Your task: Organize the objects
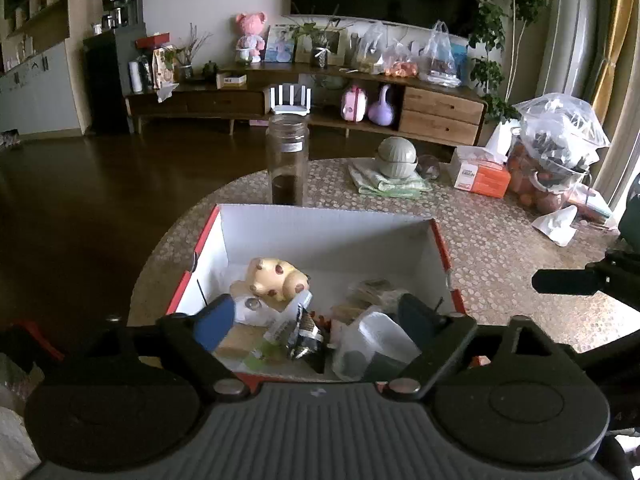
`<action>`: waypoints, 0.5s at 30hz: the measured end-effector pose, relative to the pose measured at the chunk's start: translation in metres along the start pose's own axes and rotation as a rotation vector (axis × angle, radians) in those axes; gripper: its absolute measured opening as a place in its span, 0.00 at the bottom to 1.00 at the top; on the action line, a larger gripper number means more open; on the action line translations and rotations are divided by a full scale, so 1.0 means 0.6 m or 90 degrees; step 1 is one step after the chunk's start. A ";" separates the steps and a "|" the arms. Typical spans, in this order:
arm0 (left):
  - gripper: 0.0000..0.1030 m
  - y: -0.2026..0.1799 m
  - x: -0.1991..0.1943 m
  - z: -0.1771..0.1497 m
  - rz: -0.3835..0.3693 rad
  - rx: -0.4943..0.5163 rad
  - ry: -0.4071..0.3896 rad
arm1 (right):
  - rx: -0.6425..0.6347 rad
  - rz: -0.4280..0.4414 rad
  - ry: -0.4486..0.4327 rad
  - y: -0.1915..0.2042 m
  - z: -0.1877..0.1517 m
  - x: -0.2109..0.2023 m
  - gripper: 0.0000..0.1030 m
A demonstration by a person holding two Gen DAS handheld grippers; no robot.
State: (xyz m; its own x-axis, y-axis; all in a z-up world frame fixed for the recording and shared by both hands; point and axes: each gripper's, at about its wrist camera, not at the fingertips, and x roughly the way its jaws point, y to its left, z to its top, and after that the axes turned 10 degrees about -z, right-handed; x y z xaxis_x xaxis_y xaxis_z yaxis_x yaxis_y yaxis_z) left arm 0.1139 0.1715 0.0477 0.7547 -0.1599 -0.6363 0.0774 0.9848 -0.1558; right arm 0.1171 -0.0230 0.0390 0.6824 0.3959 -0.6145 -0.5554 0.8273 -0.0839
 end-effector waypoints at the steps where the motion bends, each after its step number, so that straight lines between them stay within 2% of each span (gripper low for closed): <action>1: 0.99 -0.004 -0.005 -0.004 0.000 0.002 -0.006 | 0.000 0.002 -0.008 -0.001 -0.004 -0.006 0.79; 10: 1.00 -0.028 -0.035 -0.047 0.008 0.010 -0.040 | 0.004 0.000 -0.044 -0.012 -0.033 -0.047 0.83; 15: 1.00 -0.050 -0.048 -0.073 0.045 0.051 -0.077 | 0.024 0.002 -0.052 -0.022 -0.045 -0.061 0.84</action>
State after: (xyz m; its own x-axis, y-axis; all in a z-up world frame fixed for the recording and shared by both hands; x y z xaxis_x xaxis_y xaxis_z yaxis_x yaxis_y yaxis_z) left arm 0.0613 0.1439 0.0379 0.8324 -0.0852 -0.5476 0.0693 0.9964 -0.0497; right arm 0.0866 -0.0589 0.0413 0.7176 0.4283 -0.5491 -0.5402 0.8400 -0.0507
